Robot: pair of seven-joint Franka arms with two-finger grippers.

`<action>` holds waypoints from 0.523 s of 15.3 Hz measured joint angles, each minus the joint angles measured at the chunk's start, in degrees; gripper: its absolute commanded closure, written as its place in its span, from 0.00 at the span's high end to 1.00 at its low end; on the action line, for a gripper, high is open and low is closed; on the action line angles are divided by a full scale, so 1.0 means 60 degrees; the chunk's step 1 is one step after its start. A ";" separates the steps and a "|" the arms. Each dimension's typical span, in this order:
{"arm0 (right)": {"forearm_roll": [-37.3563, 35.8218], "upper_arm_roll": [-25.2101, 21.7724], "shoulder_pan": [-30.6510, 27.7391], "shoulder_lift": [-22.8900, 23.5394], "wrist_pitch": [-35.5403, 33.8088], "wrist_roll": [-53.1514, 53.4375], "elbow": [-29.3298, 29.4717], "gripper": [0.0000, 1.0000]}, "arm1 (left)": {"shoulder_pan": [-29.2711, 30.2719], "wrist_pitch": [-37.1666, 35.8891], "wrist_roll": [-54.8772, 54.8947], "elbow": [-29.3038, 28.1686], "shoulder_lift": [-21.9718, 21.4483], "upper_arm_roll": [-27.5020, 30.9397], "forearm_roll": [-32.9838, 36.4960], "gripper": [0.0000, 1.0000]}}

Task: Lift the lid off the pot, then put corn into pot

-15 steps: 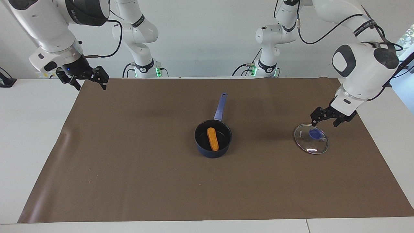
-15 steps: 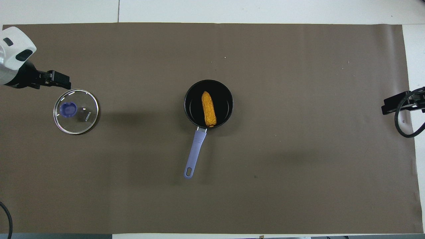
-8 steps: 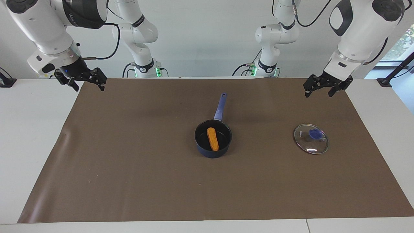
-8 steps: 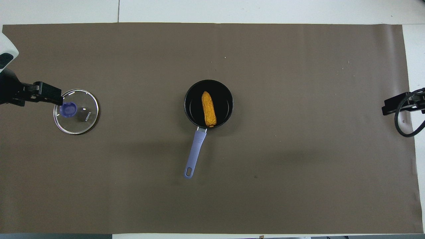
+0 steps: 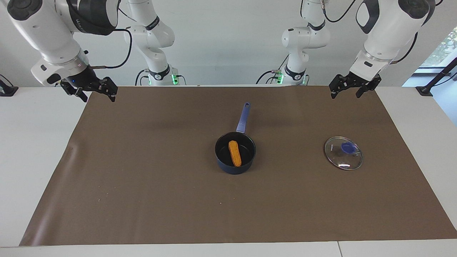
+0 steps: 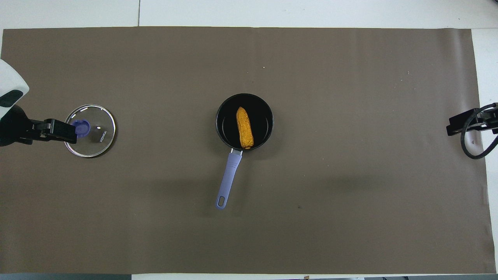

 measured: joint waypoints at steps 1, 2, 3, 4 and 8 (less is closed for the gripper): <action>0.0000 0.0021 0.0003 0.0000 0.0000 0.0000 0.0000 1.00 | -0.0140 -0.0019 0.0000 0.0101 0.0024 0.0110 -0.0001 1.00; 0.0000 0.0036 0.0005 -0.0002 0.0000 0.0000 0.0000 1.00 | -0.0359 -0.0091 0.0000 0.0298 0.0089 0.0292 -0.0001 1.00; 0.0000 0.0042 0.0007 -0.0003 0.0000 0.0000 0.0000 1.00 | -0.0518 -0.0221 0.0000 0.0532 0.0181 0.0432 -0.0001 1.00; 0.0000 0.0042 0.0007 -0.0004 0.0000 0.0000 0.0000 1.00 | -0.0577 -0.0323 0.0000 0.0712 0.0263 0.0507 -0.0001 1.00; 0.0000 0.0041 0.0004 -0.0005 0.0000 0.0000 0.0000 1.00 | -0.0506 -0.0510 0.0003 0.0839 0.0437 0.0619 -0.0001 1.00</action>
